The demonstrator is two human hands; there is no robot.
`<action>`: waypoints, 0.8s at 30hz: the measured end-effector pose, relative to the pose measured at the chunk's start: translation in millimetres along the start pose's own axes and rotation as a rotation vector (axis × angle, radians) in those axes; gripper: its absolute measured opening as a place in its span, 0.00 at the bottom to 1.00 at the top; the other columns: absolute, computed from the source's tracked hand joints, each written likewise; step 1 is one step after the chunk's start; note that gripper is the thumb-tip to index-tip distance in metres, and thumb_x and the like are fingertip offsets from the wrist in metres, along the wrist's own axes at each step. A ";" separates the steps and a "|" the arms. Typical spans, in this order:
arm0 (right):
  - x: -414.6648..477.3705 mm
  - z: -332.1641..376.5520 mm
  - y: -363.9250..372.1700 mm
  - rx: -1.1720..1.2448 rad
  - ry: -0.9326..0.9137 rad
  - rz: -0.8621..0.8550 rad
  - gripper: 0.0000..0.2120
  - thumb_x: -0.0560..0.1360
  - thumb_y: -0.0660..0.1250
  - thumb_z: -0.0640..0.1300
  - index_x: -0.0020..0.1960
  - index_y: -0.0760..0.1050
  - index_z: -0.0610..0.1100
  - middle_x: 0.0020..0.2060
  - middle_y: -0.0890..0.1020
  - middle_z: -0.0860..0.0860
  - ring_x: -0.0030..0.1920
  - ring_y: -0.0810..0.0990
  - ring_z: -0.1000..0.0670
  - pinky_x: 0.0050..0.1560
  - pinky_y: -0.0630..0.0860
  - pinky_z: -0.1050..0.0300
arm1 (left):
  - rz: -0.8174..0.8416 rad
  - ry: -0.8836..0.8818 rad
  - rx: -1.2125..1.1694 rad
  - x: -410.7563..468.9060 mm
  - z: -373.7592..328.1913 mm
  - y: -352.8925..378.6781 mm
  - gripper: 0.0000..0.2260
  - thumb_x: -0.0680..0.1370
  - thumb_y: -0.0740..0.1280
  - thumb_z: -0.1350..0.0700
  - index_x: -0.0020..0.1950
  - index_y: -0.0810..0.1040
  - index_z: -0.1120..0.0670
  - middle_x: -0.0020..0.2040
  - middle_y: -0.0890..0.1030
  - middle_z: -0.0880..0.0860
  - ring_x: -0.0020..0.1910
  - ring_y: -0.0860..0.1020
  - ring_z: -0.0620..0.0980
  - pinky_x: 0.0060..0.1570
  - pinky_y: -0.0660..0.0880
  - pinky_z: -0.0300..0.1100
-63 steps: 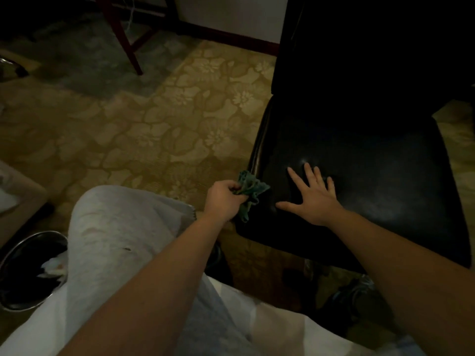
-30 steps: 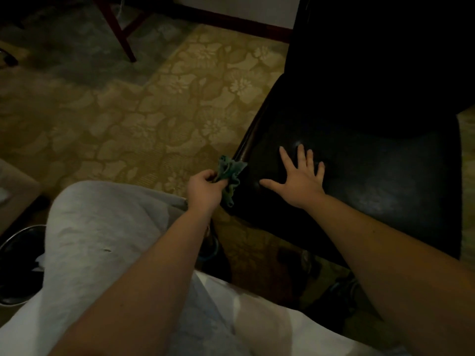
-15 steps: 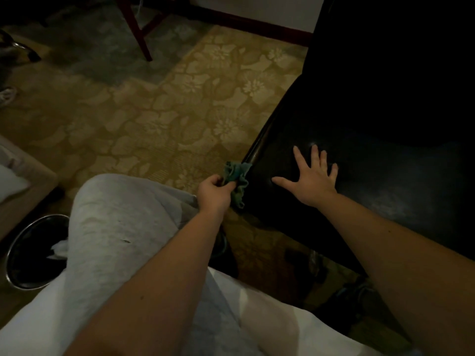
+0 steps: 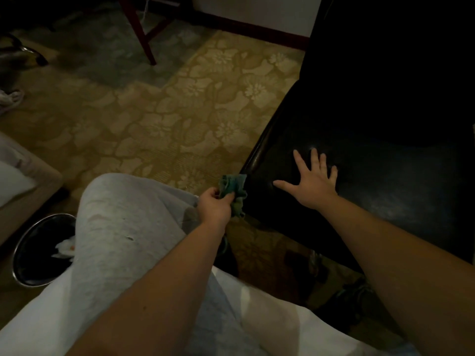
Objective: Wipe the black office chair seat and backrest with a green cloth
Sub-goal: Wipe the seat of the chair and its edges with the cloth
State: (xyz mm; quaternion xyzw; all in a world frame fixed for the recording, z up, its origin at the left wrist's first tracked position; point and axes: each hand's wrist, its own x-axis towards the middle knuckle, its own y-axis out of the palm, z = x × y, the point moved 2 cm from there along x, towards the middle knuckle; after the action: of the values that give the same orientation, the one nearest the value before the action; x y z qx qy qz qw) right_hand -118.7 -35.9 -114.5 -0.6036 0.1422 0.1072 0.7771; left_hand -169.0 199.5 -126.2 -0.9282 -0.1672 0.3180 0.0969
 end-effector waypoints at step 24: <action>-1.4 -6.9 5.0 -0.017 -0.025 -0.028 0.48 0.68 0.51 0.80 0.78 0.36 0.61 0.79 0.36 0.47 0.78 0.34 0.43 0.74 0.36 0.37 | -0.099 0.128 -0.068 -28.5 3.3 11.9 0.04 0.79 0.70 0.57 0.47 0.77 0.48 0.47 0.81 0.49 0.47 0.80 0.48 0.50 0.78 0.47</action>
State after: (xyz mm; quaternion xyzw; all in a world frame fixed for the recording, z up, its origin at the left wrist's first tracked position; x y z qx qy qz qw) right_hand -122.4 -41.3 -120.1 -0.6107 0.1230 0.1051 0.7751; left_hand -189.2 178.1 -116.2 -0.9400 -0.2171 0.2470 0.0913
